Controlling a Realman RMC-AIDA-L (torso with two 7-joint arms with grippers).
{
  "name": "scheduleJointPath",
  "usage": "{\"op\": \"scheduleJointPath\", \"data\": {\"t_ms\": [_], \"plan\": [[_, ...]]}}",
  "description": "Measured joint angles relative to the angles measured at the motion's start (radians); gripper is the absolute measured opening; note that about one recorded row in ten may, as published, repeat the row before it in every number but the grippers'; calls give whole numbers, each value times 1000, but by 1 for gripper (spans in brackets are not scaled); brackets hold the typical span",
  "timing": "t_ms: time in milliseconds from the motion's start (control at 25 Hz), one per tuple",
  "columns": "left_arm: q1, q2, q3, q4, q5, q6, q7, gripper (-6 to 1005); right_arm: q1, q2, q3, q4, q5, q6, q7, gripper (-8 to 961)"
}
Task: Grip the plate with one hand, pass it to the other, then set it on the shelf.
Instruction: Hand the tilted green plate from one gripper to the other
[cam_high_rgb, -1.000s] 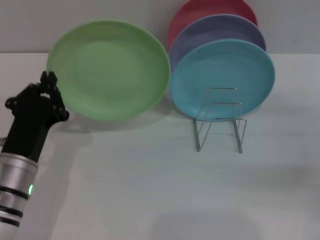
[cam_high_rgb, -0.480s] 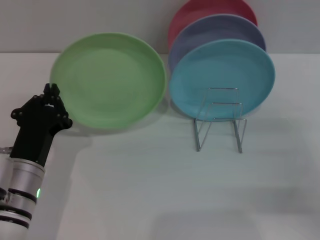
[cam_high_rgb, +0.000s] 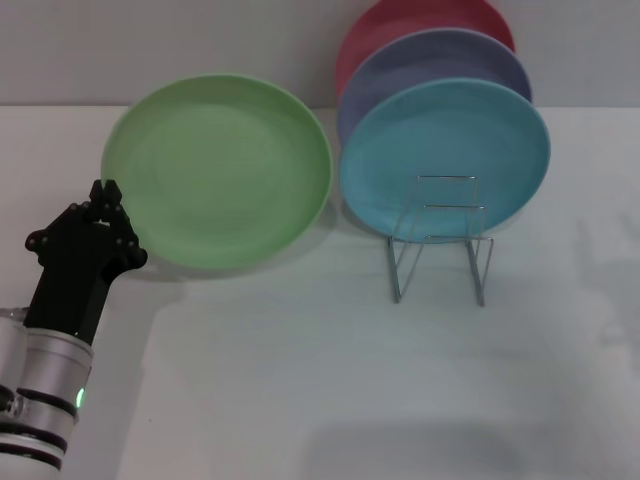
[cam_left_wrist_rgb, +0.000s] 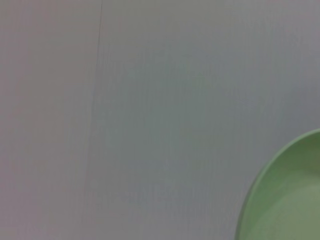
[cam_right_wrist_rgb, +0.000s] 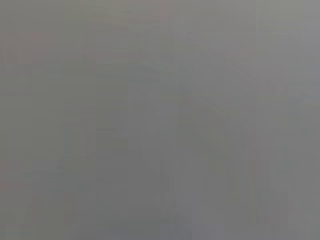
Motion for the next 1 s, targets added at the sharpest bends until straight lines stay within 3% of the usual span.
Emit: {"op": "scheduleJointPath", "data": {"t_ms": [480,1000], "plan": [[9,2,52,-20,4,75,4,30,24,-3,-56,232,-136,53,-171,594],[8,0,123,-3,-51,84,75,29,48,-4,-47,327,-222,172,-262,595]]}}
